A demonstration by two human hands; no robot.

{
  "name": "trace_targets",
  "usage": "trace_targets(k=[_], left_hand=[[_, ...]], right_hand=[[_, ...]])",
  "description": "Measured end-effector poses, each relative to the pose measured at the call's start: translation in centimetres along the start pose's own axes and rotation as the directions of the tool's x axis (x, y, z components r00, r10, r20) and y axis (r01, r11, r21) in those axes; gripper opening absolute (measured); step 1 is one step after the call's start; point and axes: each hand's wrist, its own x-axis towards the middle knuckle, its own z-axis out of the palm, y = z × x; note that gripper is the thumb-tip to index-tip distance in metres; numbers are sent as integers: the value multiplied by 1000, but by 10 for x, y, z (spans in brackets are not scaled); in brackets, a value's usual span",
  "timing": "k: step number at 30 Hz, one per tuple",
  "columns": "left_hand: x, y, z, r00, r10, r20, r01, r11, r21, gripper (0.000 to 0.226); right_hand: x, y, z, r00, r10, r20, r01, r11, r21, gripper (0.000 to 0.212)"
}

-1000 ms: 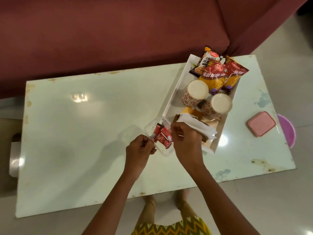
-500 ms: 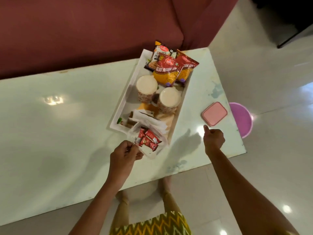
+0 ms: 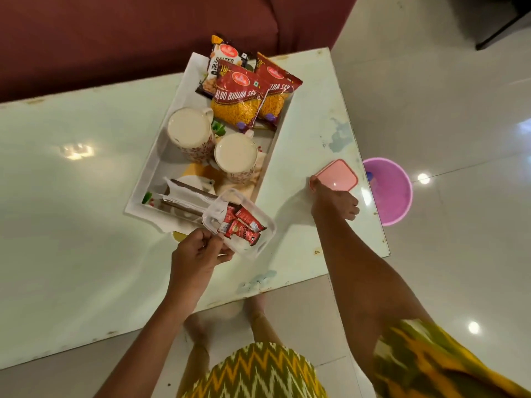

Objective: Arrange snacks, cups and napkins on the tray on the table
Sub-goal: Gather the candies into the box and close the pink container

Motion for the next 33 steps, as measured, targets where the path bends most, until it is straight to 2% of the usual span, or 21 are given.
trace_targets(k=[2,4,6,8,11,14,17,20,22,24,29,33], left_hand=[[0,1,3,1000,-3,-1,3,1000,8,12],[-1,3,5,1000,-2,-11,2,1000,6,13],[-2,5,5,1000,2,-15,-2,1000,10,15],[-4,7,3,1000,5,-19,-5,1000,2,14],[-7,10,-1,999,19,-26,-20,1000,-19,12],[-11,12,-6,999,38,-30,-39,998,-39,11],[-13,13,-10,999,27,-41,-29,997,-68,10],[-17,12,-15,999,20,-46,-23,997,-70,12],[-19,11,-20,999,22,-42,-25,998,-56,13],[-22,10,-27,999,24,-46,-27,998,-63,13],[-27,9,-45,996,32,-81,-39,996,-84,14],[-30,7,-59,995,83,-49,-85,995,-54,14]], right_hand=[[5,2,0,1000,19,20,-21,995,94,107],[8,5,-1,995,-42,88,18,965,262,99],[4,6,-6,983,-132,129,66,904,422,77],[-9,8,-14,973,-205,101,125,845,520,47],[-44,22,-32,905,-425,12,357,776,520,23],[-92,45,-56,714,-699,-38,637,627,449,6],[-135,68,-71,476,-877,60,796,459,396,21],[-166,81,-70,236,-952,197,892,292,344,41],[-176,84,-65,56,-972,228,966,110,234,44],[-181,86,-59,-77,-966,247,992,-49,118,48],[-190,101,-53,-249,-927,281,968,-240,68,43],[-198,111,-53,-289,-894,341,957,-277,85,50]])
